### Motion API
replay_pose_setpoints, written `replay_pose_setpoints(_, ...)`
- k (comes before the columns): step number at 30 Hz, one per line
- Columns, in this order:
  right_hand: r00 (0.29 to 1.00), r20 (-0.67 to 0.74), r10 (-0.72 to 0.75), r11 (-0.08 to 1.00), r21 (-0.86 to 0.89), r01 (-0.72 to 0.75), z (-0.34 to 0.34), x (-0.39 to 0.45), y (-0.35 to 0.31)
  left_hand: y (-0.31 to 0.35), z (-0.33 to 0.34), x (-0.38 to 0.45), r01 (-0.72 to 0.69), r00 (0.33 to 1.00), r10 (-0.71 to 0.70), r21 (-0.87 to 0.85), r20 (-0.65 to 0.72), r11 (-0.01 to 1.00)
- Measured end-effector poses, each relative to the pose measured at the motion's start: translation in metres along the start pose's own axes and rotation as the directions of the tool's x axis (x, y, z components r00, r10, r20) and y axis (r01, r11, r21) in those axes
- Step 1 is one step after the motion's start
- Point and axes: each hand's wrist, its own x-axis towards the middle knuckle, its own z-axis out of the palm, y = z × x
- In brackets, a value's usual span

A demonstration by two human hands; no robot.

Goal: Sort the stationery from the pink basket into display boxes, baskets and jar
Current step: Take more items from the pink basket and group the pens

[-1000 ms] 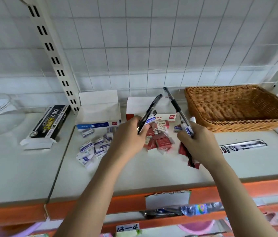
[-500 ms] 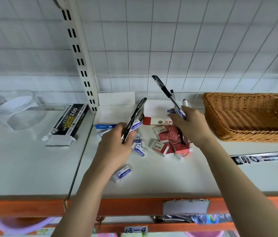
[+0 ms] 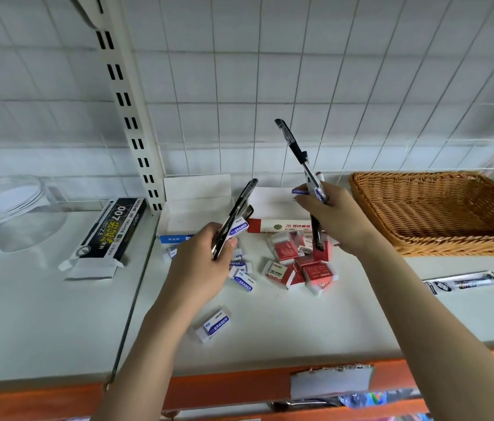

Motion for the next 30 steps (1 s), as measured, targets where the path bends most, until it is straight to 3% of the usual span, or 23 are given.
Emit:
replay_pose_setpoints(5, 0.994, 0.109, 0.032, 0.999, 0.033, -0.036, 0.002, -0.015, -0.01, -0.003, 0.0, 0.002, -0.011, 1.0, 0.011, 0.021, 0.003, 1.0)
replay_pose_setpoints(11, 0.99, 0.121, 0.067, 0.995, 0.061, -0.075, 0.027, -0.049, -0.006, -0.009, -0.019, -0.01, 0.025, 0.996, -0.02, 0.053, -0.087, 0.998)
replay_pose_setpoints(16, 0.982, 0.183, -0.046, 0.996, -0.071, 0.06, 0.062, -0.069, -0.006, -0.026, -0.044, -0.027, 0.071, 0.989, -0.064, 0.052, -0.13, 0.996)
replay_pose_setpoints(22, 0.981, 0.145, -0.125, 0.979, -0.144, 0.146, 0.097, -0.068, -0.017, -0.056, -0.06, -0.043, 0.13, 0.978, -0.117, 0.065, -0.172, 0.989)
replay_pose_setpoints(30, 0.981, 0.163, -0.102, 0.96, -0.241, 0.14, 0.109, -0.061, -0.03, -0.068, -0.05, -0.031, 0.016, 0.998, -0.004, 0.161, -0.07, 0.987)
